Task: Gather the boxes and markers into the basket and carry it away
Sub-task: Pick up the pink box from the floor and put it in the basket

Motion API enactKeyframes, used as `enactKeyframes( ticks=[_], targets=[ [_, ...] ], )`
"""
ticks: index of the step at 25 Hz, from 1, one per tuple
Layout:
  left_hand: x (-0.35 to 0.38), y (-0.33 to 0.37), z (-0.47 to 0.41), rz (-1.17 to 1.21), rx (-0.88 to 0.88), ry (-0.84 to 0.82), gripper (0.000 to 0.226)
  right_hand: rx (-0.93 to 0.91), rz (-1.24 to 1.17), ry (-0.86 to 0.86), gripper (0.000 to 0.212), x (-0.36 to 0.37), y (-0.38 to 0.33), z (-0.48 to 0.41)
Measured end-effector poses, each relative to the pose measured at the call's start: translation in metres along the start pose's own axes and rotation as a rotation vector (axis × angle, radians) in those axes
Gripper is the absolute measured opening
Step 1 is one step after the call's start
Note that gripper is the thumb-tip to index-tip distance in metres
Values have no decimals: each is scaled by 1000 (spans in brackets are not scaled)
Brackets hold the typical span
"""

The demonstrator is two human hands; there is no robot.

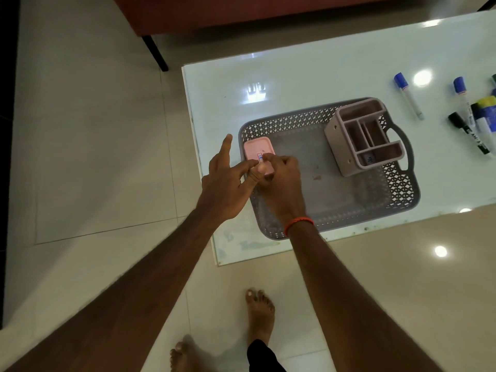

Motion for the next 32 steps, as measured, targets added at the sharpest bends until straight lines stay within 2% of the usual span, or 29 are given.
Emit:
enactKeyframes(
  ticks=[3,8,13,18,20,21,23,25,27,32],
  targets=[
    [-1,0,3,-15,12,-10,70,-1,-60,-20,45,4,-1,-4],
    [0,1,14,-28,34,-43,71,-41,2,-46,52,3,2,-2],
    [3,-7,23,-16,51,-48,102,-162,256,16,55,10,-1,-8],
    [2,-13,29,-19,65,-33,105,-207,303,-2,30,-6,6,-9],
    [3,-13,31,-11,68,-17,104,-269,416,35,27,-11,7,-7],
    [3,-12,32,-9,68,-8,104,-310,498,57,29,-13,5,-10],
    [3,-10,34,-16,73,-5,105,-378,616,3,48,-12,-4,-27],
    [3,-8,37,-24,86,-13,102,-402,610,-155,65,-10,-13,-44],
    [3,-9,39,-16,105,-15,98,-378,577,-228,67,-13,-14,-47],
    [4,-6,42,-16,121,-4,99,-325,764,-172,76,-40,14,13]
  ],
)
Point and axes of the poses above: each hand's wrist, its own z-axis away from the middle knuckle, its own x-axis out of the palm, y = z × x, the point moved 3 cm from there along -z, towards the middle knuckle, and after that the axes turned 4 degrees about -x, right-handed, at the moved point
